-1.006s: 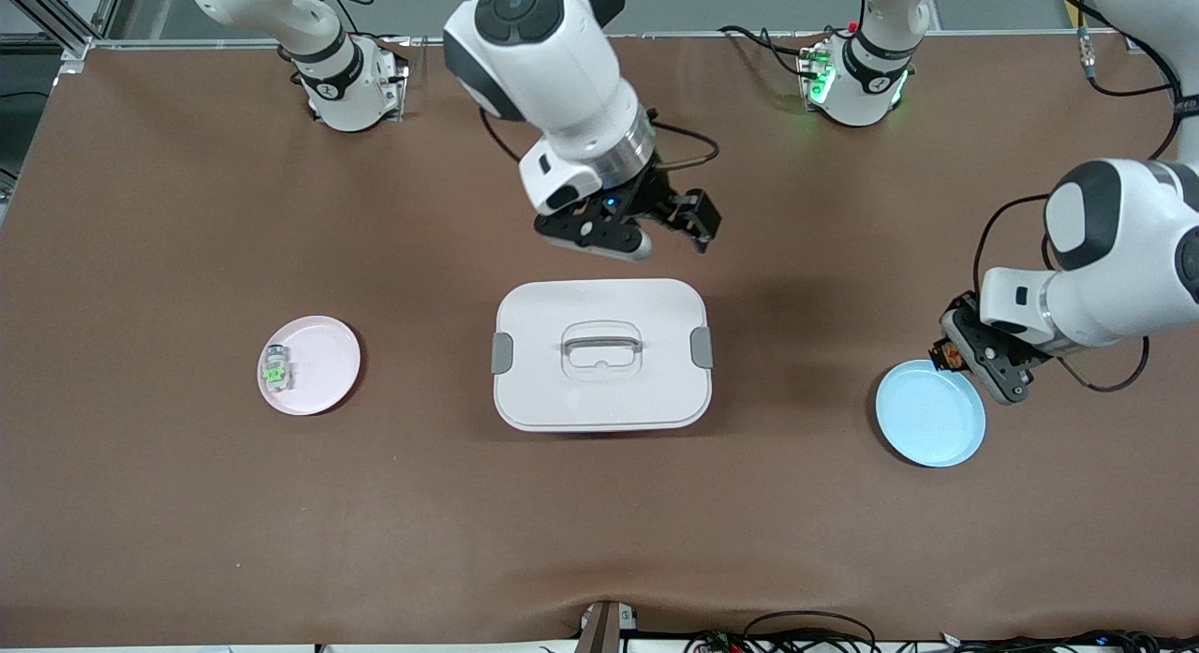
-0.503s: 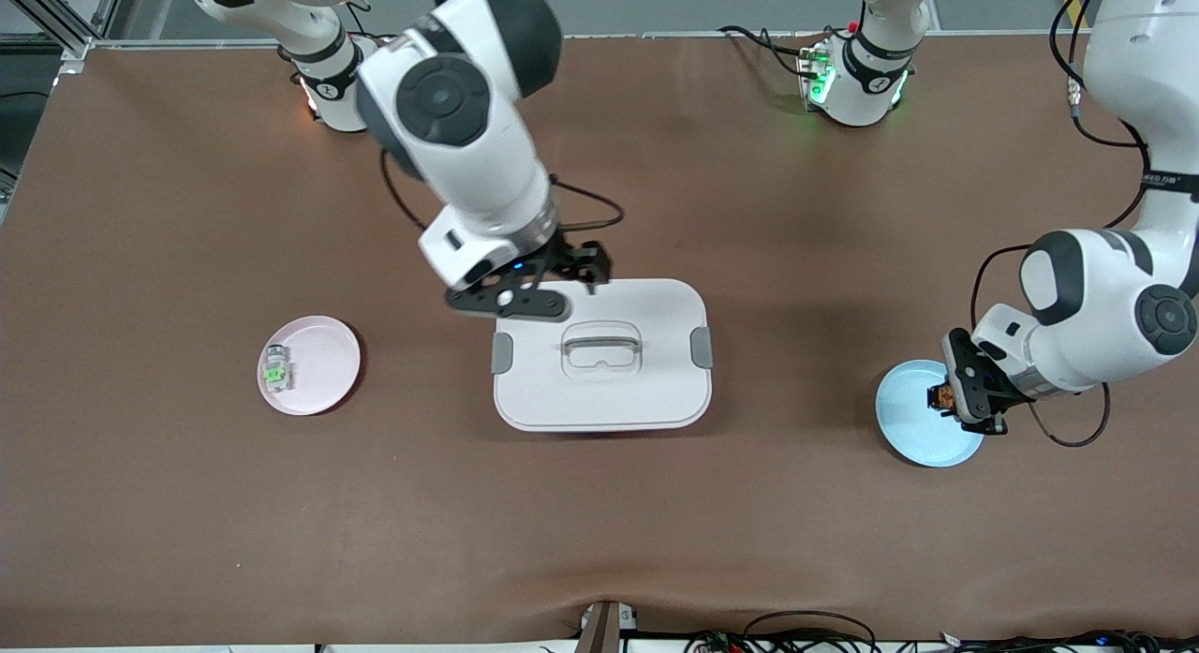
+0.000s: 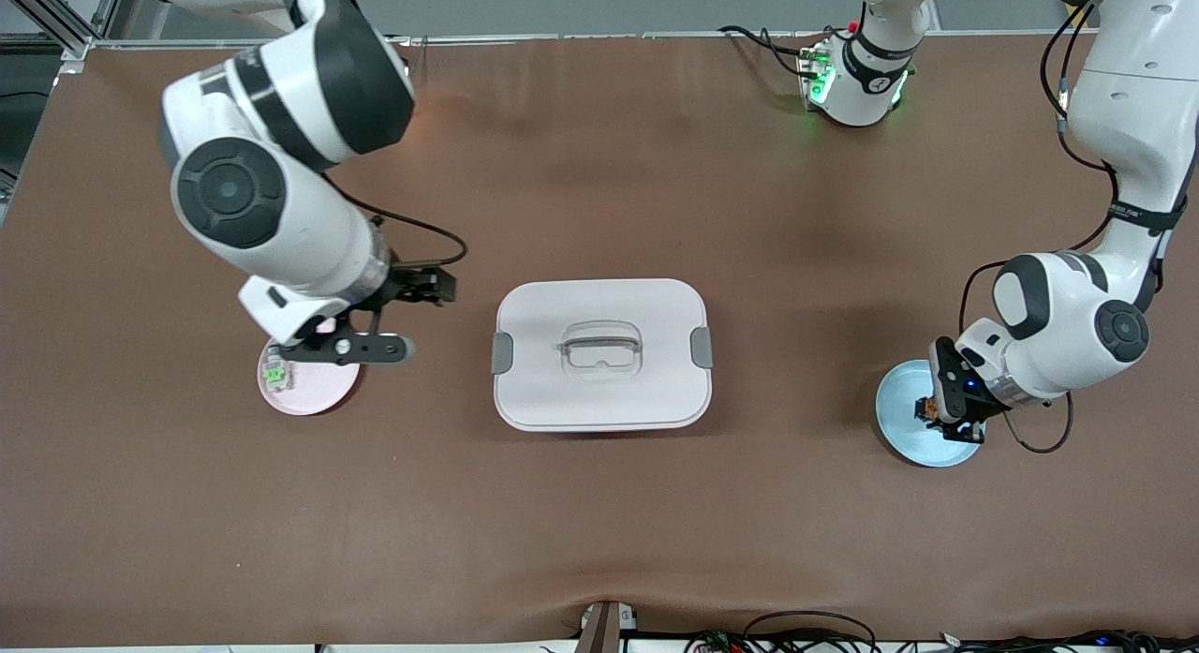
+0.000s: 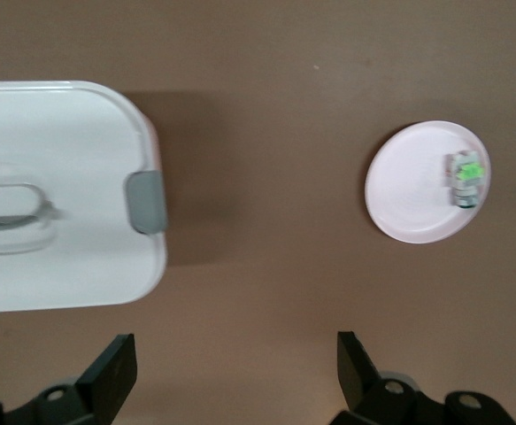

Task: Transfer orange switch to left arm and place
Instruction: 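Lower the switch onto the blue plate and open the left gripper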

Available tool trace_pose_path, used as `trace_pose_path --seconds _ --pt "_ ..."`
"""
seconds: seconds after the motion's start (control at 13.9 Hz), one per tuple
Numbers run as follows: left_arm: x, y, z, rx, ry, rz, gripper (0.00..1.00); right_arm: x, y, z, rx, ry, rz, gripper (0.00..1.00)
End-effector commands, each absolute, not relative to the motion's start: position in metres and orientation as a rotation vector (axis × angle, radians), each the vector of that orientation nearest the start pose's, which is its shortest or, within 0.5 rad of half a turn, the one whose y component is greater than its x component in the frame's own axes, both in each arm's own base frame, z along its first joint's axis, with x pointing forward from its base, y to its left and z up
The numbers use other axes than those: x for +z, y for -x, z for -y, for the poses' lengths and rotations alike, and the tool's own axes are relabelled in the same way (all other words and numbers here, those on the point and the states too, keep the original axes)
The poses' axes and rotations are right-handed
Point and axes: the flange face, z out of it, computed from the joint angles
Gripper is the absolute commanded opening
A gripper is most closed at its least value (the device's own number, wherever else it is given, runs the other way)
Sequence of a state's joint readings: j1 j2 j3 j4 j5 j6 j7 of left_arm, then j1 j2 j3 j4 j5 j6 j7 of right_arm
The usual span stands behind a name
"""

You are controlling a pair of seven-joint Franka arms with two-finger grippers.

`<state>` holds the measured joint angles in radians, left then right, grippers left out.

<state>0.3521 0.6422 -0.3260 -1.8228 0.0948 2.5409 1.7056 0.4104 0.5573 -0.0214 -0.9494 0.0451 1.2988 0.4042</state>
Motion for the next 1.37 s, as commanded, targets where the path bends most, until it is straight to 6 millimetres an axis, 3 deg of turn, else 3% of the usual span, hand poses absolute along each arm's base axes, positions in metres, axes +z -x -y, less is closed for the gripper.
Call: trace_pose_path --seconds 0.0,0.07,0.14,0.22,0.5,0.72,0.86,1.15,1.29 --pt "0.2 -0.65 -0.025 -0.287 2.001 -2.344 0.0 0.559 -0.626 -0.208 0.412 3.188 0.011 1.0" --pt "0.197 -0.649 -0.029 -0.284 2.003 -2.345 0.03 0.562 -0.627 -0.185 0.451 3.194 0.033 1.0" --pt "0.196 -0.648 -0.035 -0.282 2.012 -2.337 0.22 0.565 -0.627 -0.162 0.485 3.188 0.055 1.0" --pt "0.196 -0.647 -0.043 -0.281 2.035 -2.318 0.99 0.569 -0.629 -0.141 0.495 3.176 0.053 1.0" --pt "0.213 -0.652 -0.05 -0.299 2.069 -2.256 1.0 0.57 -0.635 -0.071 0.557 3.141 -0.017 1.0" --pt "0.247 -0.655 -0.058 -0.338 2.23 -2.058 1.0 0.569 -0.636 -0.045 0.57 3.135 -0.081 1.0" --pt "0.272 -0.658 -0.058 -0.38 2.402 -1.828 1.0 0.569 -0.637 -0.028 0.567 3.12 -0.115 1.0" --pt "0.306 -0.671 -0.012 -0.517 2.744 -1.352 1.0 0.568 -0.639 -0.014 0.564 3.118 -0.178 1.0" --pt "0.323 -0.679 -0.005 -0.565 2.826 -1.182 1.0 0.57 -0.64 -0.007 0.548 3.121 -0.196 1.0"
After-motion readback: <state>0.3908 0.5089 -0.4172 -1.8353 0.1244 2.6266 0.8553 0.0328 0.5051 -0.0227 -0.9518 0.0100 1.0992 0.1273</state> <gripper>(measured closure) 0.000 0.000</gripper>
